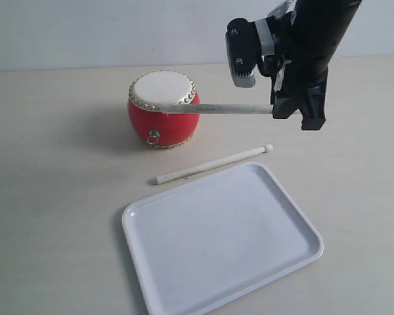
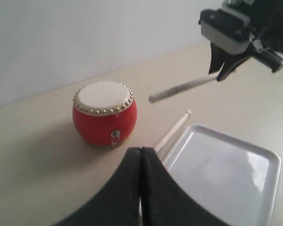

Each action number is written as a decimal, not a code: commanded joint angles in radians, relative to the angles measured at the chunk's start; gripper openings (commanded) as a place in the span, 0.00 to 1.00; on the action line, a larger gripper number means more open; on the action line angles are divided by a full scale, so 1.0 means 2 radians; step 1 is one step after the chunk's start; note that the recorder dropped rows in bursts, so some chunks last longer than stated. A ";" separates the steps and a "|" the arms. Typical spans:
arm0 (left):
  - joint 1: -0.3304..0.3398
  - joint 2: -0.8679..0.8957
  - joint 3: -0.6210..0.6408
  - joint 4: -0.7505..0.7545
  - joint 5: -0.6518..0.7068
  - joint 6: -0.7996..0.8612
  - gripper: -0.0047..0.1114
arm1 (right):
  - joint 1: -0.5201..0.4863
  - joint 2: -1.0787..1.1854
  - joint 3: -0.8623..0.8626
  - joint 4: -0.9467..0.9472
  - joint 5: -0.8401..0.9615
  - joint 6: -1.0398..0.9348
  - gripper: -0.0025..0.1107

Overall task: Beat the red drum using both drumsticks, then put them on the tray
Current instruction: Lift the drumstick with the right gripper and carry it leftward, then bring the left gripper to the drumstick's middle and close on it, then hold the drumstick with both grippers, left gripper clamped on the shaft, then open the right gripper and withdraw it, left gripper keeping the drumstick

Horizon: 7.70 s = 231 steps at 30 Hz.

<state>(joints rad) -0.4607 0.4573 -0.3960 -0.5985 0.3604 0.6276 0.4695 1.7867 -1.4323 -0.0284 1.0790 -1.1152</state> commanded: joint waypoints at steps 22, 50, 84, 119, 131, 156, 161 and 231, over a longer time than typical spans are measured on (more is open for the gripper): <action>-0.071 0.269 -0.244 0.217 0.405 -0.071 0.52 | 0.239 -0.032 -0.010 -0.074 0.022 0.026 0.02; -0.131 0.370 -0.298 0.251 0.355 -0.081 0.52 | 0.242 -0.031 -0.010 -0.087 0.038 0.058 0.02; -0.131 0.324 -0.295 0.341 0.322 0.070 0.52 | 0.164 -0.031 -0.010 0.104 0.071 0.136 0.02; -0.180 0.376 -0.269 0.430 0.271 0.166 0.41 | 0.161 -0.014 -0.010 0.129 0.071 0.193 0.02; -0.180 0.380 -0.269 0.417 0.270 0.206 0.46 | 0.161 -0.014 -0.010 0.131 0.071 0.193 0.02; -0.180 0.406 -0.269 0.421 0.256 0.218 0.46 | 0.161 -0.014 -0.010 0.133 0.071 0.193 0.02; -0.180 0.406 -0.269 0.404 0.252 0.218 0.46 | 0.161 -0.014 -0.010 0.158 0.071 0.193 0.02; -0.179 0.422 -0.269 0.440 0.247 0.144 0.48 | 0.161 -0.016 -0.010 0.181 0.071 0.241 0.02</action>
<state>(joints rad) -0.8206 1.3131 -0.9342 0.2523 0.8833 0.9849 0.7820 1.7695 -1.4435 0.2778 1.2035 -0.6062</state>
